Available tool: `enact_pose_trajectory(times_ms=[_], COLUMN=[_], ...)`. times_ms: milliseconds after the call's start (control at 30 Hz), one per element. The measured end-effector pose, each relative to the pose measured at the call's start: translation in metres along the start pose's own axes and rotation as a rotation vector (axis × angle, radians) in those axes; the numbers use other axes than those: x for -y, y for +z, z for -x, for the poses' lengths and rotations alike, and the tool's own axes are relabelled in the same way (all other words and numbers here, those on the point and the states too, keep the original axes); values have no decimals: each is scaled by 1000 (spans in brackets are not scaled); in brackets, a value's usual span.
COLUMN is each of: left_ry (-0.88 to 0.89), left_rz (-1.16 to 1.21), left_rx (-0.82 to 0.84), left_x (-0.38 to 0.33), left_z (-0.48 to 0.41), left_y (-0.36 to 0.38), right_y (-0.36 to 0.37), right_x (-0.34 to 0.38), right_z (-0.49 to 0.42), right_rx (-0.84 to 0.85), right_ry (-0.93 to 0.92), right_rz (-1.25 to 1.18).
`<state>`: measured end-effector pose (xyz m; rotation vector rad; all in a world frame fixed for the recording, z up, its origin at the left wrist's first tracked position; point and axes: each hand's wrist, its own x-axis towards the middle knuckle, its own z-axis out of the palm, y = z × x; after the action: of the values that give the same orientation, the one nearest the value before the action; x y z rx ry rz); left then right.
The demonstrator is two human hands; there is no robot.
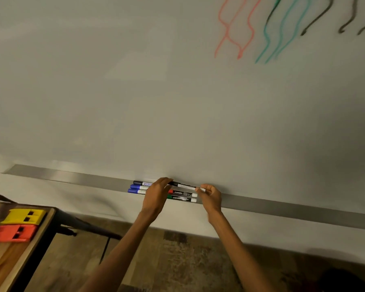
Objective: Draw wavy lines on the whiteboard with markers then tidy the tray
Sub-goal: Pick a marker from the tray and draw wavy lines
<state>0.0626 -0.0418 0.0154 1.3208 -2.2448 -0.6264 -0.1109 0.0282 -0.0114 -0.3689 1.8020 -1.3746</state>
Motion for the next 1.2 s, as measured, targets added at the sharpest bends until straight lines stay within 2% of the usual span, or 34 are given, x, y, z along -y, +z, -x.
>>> enact_pose_trajectory(times_ms=[200, 367, 533, 833, 1200], left_ry=[-26, -6, -23, -92, -50], left_rz=[-89, -159, -223, -181, -189], left_rx=[-1, -44, -53, -64, -127], left_x=[14, 19, 19, 34, 35], left_z=[-3, -6, -14, -11, 0], left_y=[26, 36, 36, 43, 47], right_y=[8, 14, 18, 25, 25], right_x=[-29, -39, -50, -49, -61], right_z=[-24, -16, -10, -17, -24], right_rx=[-41, -139, -200, -157, -159], right_ry=[14, -155, -309, -572, -595], right_rz=[100, 291, 319, 381, 426])
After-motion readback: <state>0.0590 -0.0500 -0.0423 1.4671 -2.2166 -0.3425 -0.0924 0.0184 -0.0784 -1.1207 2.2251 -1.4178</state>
